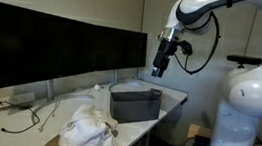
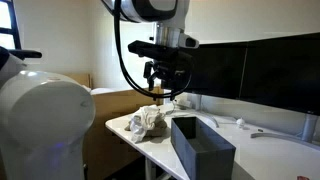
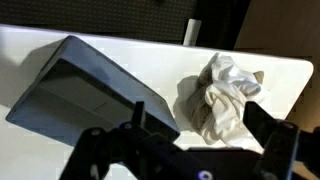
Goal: Pick up the clothes from the table and put them in the box
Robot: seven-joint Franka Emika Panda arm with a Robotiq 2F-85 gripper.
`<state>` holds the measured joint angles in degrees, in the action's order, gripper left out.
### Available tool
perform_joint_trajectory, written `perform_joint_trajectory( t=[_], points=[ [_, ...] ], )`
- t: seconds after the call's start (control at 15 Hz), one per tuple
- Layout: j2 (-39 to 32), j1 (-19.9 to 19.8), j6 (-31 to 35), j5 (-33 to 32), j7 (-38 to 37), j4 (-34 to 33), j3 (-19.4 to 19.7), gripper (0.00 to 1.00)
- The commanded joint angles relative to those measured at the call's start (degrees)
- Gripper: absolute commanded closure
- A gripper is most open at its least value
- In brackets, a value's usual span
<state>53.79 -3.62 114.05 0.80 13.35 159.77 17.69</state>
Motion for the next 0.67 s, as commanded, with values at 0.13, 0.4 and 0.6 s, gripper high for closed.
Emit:
perform_joint_trajectory(
  t=[0.13, 0.4, 0.6],
  points=[
    [-0.6, -1.1, -0.3, 1.0, 0.9, 1.6, -1.0, 0.0],
    [-1.2, -0.6, 0.6, 0.8, 1.0, 1.4, -1.5, 0.0],
    [-2.1, 1.9, 5.4, 1.4, 0.0, 0.2, -4.9, 0.0]
  ],
)
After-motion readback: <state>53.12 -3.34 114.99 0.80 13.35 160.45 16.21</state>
